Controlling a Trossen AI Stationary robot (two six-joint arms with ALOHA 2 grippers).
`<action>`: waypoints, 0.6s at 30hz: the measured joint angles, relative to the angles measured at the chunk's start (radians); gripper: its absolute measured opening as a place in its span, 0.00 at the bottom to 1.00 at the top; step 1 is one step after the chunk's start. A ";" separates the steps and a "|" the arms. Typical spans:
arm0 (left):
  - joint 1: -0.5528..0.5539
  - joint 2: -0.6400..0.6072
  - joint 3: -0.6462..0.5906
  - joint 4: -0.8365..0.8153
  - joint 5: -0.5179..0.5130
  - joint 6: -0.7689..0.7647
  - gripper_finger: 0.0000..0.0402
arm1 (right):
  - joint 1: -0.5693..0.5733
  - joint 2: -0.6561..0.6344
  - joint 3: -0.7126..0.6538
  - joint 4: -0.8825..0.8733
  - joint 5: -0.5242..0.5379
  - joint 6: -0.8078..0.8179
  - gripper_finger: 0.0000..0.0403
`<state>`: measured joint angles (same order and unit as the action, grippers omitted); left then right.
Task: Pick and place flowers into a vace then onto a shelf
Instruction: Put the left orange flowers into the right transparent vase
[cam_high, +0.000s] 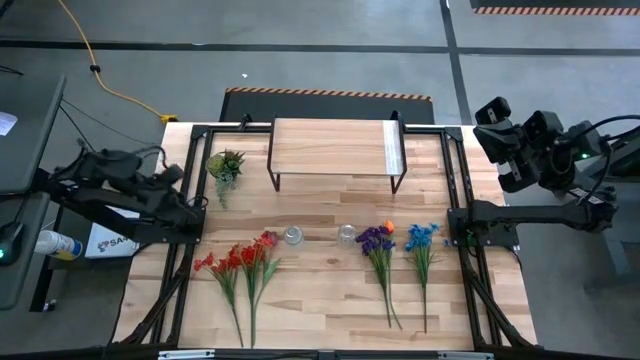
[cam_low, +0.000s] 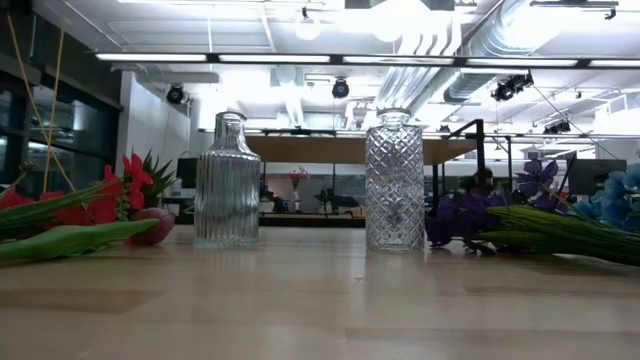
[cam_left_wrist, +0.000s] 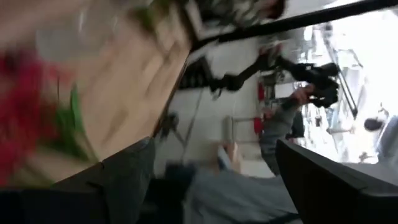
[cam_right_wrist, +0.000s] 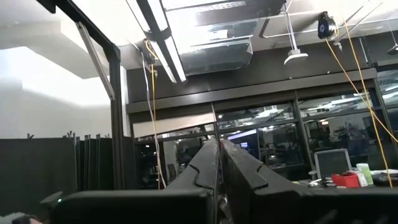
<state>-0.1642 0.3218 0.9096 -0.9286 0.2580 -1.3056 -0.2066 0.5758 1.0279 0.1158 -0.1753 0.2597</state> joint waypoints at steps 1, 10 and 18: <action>0.000 0.016 0.000 -0.013 0.030 -0.038 0.91 | 0.000 0.000 0.000 0.000 0.000 -0.004 0.03; 0.000 0.198 0.000 -0.031 0.193 -0.167 0.91 | 0.000 0.000 0.000 -0.018 0.000 -0.018 0.03; -0.110 0.328 0.000 -0.274 0.243 -0.259 0.91 | 0.000 0.000 0.000 -0.031 0.000 -0.042 0.03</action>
<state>-0.2746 0.6502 0.9096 -1.2025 0.5006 -1.5641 -0.2070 0.5755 1.0279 0.0853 -0.1753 0.2178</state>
